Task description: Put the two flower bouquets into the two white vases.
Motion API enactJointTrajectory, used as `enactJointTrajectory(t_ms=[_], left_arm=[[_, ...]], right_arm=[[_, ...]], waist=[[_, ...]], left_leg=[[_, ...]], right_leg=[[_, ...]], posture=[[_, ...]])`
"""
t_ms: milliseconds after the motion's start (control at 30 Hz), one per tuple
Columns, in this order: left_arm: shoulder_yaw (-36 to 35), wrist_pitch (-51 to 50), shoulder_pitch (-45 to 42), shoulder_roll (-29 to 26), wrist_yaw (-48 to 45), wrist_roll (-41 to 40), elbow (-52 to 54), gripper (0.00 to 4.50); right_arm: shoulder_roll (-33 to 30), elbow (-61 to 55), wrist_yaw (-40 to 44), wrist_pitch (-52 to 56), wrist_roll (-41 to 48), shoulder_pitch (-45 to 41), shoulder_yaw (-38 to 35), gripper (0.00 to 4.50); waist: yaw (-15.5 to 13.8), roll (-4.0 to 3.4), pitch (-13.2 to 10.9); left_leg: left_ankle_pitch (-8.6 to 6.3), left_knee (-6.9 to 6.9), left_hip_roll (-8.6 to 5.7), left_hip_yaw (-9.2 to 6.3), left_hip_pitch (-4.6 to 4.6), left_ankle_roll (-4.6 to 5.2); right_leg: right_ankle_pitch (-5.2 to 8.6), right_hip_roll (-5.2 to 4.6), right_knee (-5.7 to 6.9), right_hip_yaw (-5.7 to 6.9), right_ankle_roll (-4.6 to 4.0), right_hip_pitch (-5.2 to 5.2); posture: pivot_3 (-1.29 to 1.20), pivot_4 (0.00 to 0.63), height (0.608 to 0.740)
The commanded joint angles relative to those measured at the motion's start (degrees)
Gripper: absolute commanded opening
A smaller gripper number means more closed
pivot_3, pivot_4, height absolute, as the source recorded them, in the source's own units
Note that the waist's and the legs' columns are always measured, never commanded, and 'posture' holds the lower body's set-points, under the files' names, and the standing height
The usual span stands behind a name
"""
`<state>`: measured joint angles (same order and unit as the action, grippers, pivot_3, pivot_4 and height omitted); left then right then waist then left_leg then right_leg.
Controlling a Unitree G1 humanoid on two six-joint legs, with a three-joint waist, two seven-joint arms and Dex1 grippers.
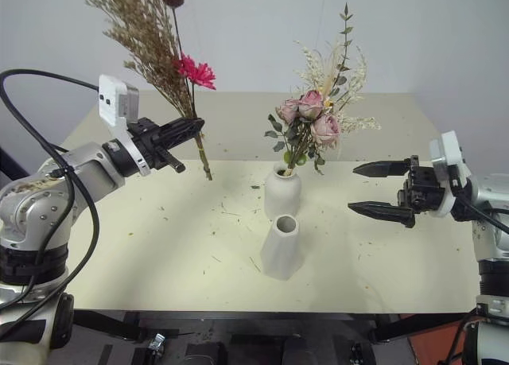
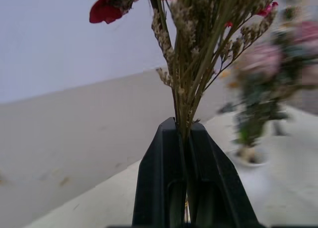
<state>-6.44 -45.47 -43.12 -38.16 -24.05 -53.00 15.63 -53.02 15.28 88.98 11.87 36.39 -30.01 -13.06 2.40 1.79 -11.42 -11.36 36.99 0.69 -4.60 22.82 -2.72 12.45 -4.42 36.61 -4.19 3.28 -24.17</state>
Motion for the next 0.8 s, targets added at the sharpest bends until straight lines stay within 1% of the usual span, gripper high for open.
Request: enactJointTrajectory(t_ms=[33, 200, 300, 500, 800], left_arm=[[-2.36, 2.62, -3.45, 1.44, -6.72, -2.51, 0.23, 0.01], [-2.13, 1.91, -5.63, 4.5, -12.8, -5.25, -0.29, 0.01], [-0.5, 2.41, -6.24, 6.42, -17.28, -5.35, -0.34, 0.01], [3.48, 3.67, -9.87, 11.78, -20.95, -2.06, -3.78, 0.01], [4.82, 2.81, -11.37, 14.54, -23.38, 0.17, -5.44, 0.01]], right_arm=[[-2.42, -2.39, 3.52, -2.39, 3.67, 0.84, -1.12, 4.5], [-3.75, -2.82, 3.52, -2.61, 5.57, 1.29, 0.52, 4.5], [-4.14, -3.3, 3.52, -2.17, 6.9, 1.33, 1.63, 4.5], [-4.85, -6.03, 3.52, -1.56, 9.51, 1.78, 4.32, 4.5], [-6.53, -7.36, 3.52, -0.46, 11.73, 2.01, 5.65, 4.5]], waist=[[0.02, 0.0, 0.0], [0.3, 0.0, 0.0], [0.37, 0.0, 0.0], [0.11, 0.0, 0.0], [0.24, 0.0, 0.0]], left_leg=[[0.0, 0.0, 0.0, 0.0, -0.01, 0.0], [0.0, 0.01, 0.01, 0.01, -0.02, 0.01], [-0.01, 0.0, 0.02, 0.01, -0.05, 0.01], [0.0, 0.03, 0.01, 0.01, -0.04, 0.01], [-0.01, 0.03, 0.02, 0.01, -0.05, 0.03]], right_leg=[[0.0, 0.0, 0.01, 0.0, 0.0, 0.0], [0.05, 0.01, 0.02, -0.01, 0.08, 0.01], [0.05, 0.02, 0.03, -0.01, 0.08, 0.01], [0.11, 0.02, 0.02, -0.01, 0.18, 0.03], [0.11, 0.03, 0.05, -0.02, 0.19, 0.02]], posture=[[0.0, 0.15, 0.74], [0.0, 0.15, 0.74], [0.0, 0.15, 0.74], [0.0, 0.15, 0.74], [0.0, 0.15, 0.74]])
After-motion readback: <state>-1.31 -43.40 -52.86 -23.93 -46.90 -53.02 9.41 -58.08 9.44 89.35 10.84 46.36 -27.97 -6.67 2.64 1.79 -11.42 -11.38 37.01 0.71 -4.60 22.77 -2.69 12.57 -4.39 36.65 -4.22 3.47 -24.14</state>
